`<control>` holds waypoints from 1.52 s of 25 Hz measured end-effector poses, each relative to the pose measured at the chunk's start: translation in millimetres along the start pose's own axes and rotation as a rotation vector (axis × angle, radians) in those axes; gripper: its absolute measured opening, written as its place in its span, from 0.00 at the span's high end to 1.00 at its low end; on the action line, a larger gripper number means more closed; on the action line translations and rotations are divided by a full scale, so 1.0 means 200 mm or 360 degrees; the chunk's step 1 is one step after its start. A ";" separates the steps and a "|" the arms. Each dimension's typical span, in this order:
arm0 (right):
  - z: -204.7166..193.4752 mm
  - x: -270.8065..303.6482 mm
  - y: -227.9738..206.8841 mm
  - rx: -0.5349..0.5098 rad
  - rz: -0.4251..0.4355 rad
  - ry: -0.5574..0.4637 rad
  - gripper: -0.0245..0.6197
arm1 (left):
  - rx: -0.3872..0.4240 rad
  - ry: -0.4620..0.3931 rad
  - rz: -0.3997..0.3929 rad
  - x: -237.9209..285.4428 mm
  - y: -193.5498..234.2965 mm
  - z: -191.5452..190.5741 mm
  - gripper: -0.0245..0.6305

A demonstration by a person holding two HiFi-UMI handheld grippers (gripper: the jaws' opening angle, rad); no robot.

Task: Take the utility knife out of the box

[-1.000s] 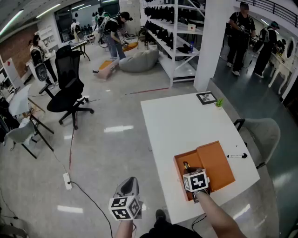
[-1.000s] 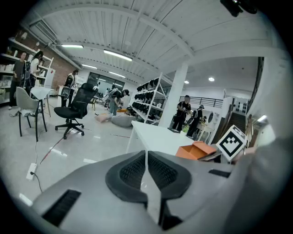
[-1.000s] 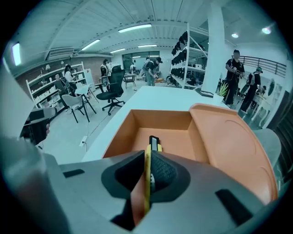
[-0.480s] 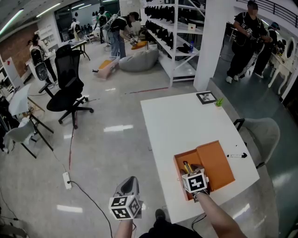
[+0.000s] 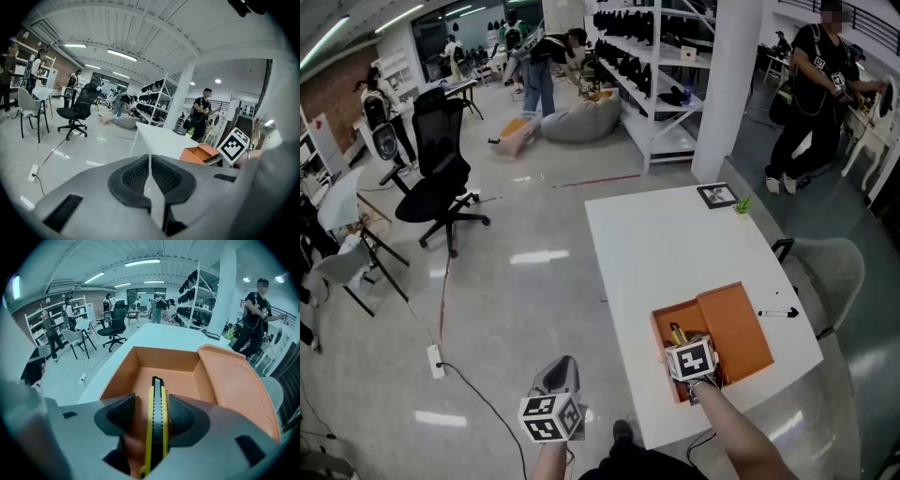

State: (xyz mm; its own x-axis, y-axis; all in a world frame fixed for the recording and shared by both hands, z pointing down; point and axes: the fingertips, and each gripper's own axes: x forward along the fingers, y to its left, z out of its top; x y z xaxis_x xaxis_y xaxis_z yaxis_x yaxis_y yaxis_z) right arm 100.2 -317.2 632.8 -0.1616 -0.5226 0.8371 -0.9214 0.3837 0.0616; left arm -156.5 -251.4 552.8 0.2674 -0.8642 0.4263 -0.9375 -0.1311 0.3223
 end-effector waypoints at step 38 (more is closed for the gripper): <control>0.18 -0.38 0.08 0.0259 0.0231 -0.0562 0.78 | 0.0067 -0.0030 -0.0013 -0.07 -0.04 0.06 0.93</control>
State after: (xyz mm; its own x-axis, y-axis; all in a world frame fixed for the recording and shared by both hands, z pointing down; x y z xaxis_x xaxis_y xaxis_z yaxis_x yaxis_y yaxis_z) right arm 85.4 -300.0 550.3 -0.3793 -0.7119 0.5911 -0.9194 0.3620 -0.1540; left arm -155.0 -244.6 533.1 0.2711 -0.8720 0.4076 -0.9439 -0.1580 0.2898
